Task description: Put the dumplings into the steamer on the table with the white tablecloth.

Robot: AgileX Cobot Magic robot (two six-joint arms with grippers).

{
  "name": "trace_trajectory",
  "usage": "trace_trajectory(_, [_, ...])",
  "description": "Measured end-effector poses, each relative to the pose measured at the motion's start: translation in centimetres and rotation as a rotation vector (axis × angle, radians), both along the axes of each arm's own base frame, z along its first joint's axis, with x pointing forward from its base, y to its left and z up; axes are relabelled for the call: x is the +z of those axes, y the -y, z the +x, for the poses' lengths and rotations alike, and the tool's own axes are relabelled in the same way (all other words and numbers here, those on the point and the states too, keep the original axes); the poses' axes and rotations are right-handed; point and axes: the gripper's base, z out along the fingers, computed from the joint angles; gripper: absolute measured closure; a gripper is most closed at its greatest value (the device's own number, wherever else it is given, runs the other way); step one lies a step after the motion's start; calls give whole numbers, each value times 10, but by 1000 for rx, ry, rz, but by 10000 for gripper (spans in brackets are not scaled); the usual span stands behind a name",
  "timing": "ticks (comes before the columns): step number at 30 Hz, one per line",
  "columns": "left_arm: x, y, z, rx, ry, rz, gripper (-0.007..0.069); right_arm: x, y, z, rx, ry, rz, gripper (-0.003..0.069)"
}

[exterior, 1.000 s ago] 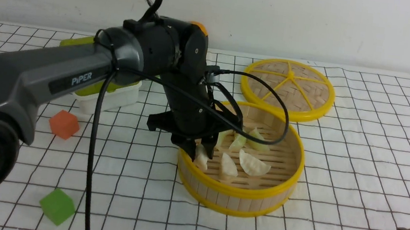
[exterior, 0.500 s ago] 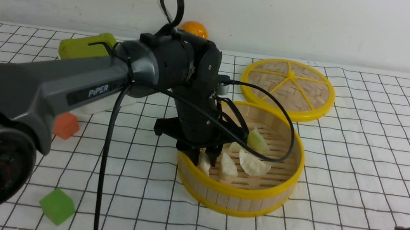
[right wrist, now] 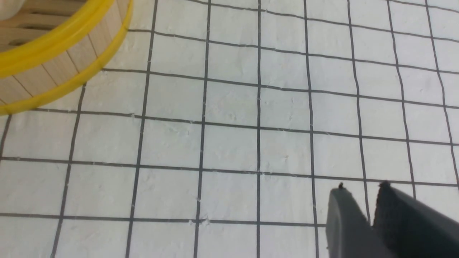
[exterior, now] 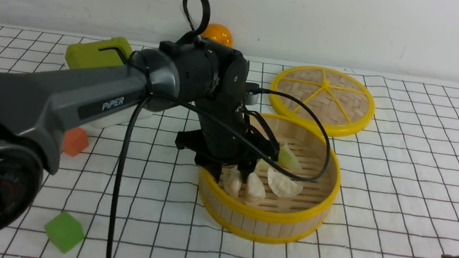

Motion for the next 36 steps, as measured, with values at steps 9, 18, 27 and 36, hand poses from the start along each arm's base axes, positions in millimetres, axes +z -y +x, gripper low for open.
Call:
trace_trajectory(9, [161,-44,-52,-103,366,-25,563,-3,-11,-19,259,-279,-46,522])
trace_trajectory(18, [274,-115,-153,-103,723,-110,637,26,-35,-47,610,-368,180,579])
trace_trajectory(27, [215,-171,-242,-135,854,-128,637,87,-2,-82,636,278,157,678])
trace_trajectory(36, [121,-219,-321,-169,1090,-185,637,114,8,-92,604,591,172,670])
